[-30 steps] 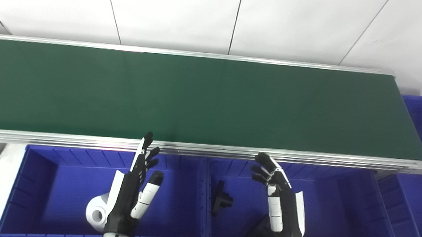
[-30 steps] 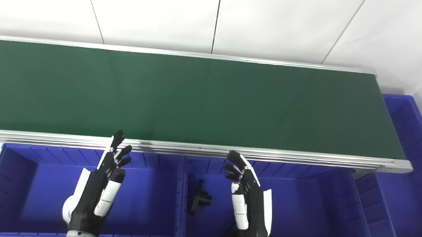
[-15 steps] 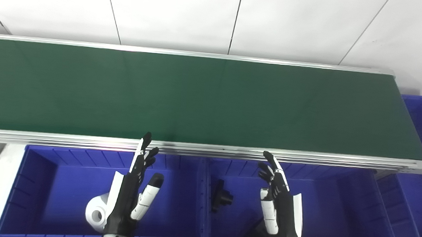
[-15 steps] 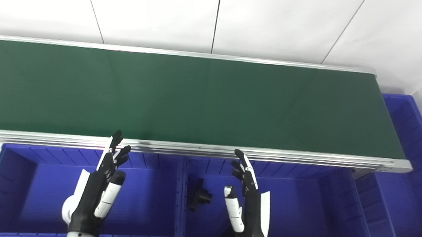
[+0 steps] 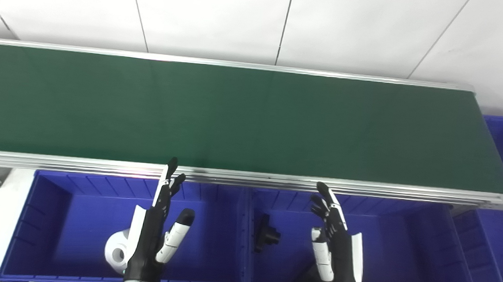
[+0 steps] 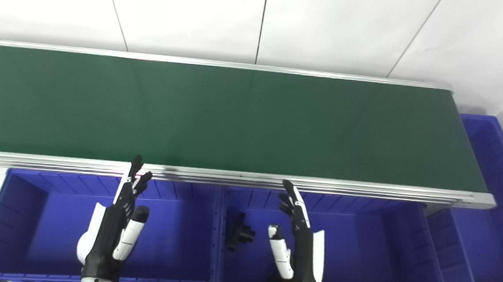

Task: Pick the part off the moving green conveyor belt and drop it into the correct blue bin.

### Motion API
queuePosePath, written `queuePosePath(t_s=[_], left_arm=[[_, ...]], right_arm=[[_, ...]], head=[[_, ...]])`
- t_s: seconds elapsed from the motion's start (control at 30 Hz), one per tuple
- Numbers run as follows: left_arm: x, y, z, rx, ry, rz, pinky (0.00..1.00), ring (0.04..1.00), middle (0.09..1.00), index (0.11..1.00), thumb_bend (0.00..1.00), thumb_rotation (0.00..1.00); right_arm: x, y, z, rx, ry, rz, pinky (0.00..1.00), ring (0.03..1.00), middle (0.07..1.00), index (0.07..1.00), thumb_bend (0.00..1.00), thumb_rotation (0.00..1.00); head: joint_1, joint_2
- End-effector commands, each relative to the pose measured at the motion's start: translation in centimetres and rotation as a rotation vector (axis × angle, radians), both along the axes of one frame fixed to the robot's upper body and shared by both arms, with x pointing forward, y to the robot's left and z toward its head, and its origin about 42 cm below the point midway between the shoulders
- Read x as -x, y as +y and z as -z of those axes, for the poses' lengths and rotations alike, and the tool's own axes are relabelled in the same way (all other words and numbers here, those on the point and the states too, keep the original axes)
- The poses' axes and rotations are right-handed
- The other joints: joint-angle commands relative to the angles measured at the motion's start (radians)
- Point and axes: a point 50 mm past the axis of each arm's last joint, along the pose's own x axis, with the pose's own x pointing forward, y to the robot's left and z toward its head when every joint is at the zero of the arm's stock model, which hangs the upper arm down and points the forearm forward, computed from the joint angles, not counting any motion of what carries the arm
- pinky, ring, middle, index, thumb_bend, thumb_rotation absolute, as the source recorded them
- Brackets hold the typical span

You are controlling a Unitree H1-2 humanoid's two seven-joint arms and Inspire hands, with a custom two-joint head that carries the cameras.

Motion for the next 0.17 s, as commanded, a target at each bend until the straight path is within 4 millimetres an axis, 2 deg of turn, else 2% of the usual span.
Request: queuePosePath(t_s=[0.0, 0.13], left_arm=[[0.08, -1.09, -0.73, 0.023, -0.048, -0.003, 0.92, 0.928, 1.0, 1.0, 0.66, 1.0], [0.21, -1.34, -0.56, 0.023, -0.043, -0.002, 0.9, 0.924, 1.0, 1.0, 0.67, 1.0]], right_arm=[[0.05, -0.07, -0.69, -0.019, -0.07, -0.007, 0.82, 0.867, 0.923, 0.897, 0.73, 1.0], [0.2, -0.31, -0.53, -0.01, -0.062, -0.003, 0.83, 0.872, 0.932, 0.905, 0.72, 1.0]], head=[[0.013, -0.007], [0.037, -0.027]])
